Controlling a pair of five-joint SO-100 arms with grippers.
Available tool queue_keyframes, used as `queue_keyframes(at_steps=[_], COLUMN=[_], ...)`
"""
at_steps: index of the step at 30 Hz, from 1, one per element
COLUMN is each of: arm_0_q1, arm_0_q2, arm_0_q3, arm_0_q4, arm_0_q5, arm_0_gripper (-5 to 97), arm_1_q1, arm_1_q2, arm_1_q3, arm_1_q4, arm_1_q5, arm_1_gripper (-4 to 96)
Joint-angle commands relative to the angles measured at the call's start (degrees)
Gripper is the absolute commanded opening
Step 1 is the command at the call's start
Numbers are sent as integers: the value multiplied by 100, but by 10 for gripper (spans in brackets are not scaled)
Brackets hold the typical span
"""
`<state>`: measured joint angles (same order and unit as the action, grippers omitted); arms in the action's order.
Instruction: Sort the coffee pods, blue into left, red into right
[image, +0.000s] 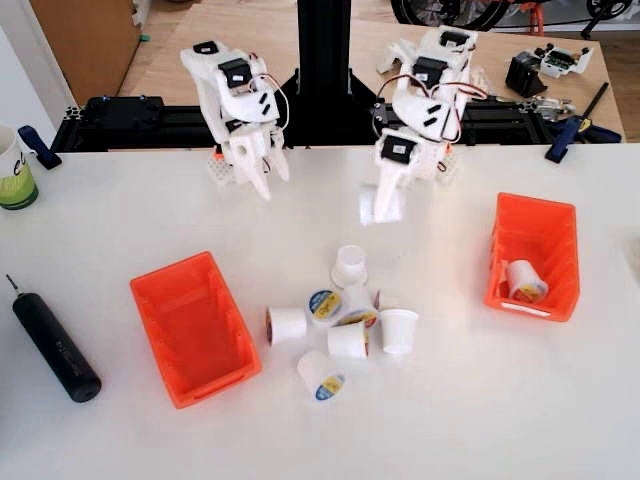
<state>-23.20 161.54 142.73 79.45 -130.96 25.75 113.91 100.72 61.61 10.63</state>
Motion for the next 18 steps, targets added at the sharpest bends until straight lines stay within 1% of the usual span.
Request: queue_keyframes(at_steps=[1,5,8,10,14,18], arm_0_q1=[-44,-62,-62,-62,-53,-53], arm_0_q2=[114,114,114,114,114,114], arm_0_q3=[-18,-18,-18,-18,-9,26], arm_0_q4=[105,105,105,105,132,149], arm_0_q5=[35,35,35,44,132,220], arm_0_gripper=[267,266,265,265,266,267], arm_1_q1=[765,1846,2215,2505,2672,2812], arm_1_q2=[237,316,483,729,861,861], arm_1_q3=[79,308,563,1011,1925,2988], arm_1_q4=[396,826,1020,1046,686,62], arm_1_q5=[448,1134,1547,1934,2540,3270], arm_1_gripper=[37,40,50,55,67,72])
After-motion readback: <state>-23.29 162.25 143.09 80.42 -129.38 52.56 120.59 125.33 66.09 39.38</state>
